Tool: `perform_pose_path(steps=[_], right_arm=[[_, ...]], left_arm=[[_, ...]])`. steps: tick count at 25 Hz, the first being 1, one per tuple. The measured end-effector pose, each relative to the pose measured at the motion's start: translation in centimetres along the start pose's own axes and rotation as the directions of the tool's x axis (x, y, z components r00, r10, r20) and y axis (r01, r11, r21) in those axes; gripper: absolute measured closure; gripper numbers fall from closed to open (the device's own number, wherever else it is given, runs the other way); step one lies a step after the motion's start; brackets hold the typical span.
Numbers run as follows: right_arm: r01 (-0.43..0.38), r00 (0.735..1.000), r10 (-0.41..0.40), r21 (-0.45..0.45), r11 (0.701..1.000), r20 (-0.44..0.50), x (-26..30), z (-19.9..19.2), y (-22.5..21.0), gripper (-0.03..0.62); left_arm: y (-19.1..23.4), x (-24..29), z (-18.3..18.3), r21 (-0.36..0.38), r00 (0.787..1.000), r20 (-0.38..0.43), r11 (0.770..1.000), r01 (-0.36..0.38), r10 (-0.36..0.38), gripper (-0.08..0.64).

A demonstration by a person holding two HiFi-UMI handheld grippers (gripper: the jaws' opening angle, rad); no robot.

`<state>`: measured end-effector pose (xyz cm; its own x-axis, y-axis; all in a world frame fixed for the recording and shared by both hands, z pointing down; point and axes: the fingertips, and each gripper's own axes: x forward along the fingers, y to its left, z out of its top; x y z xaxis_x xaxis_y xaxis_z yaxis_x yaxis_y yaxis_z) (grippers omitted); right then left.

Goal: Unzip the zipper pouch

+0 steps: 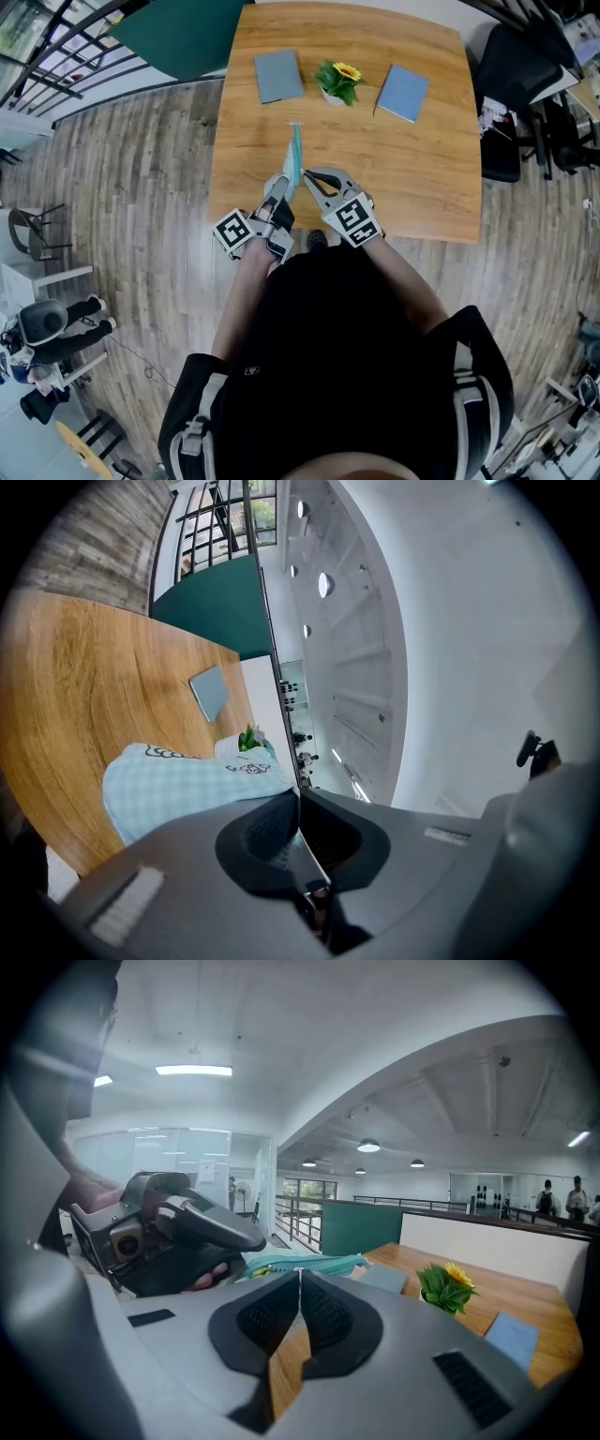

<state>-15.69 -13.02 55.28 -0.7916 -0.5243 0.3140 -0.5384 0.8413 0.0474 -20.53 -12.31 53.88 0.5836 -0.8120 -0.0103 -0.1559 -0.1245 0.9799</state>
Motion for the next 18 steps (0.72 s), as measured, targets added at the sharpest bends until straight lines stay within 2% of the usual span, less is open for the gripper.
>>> perform_pose_path(steps=[18], right_arm=[[0.036,0.999,-0.036,0.024,0.999,0.009,-0.01,0.26,-0.95,0.583]], left_arm=[[-0.19,0.18,-0.16,0.005,1.0,-0.011,1.0,0.005,-0.005,0.555]])
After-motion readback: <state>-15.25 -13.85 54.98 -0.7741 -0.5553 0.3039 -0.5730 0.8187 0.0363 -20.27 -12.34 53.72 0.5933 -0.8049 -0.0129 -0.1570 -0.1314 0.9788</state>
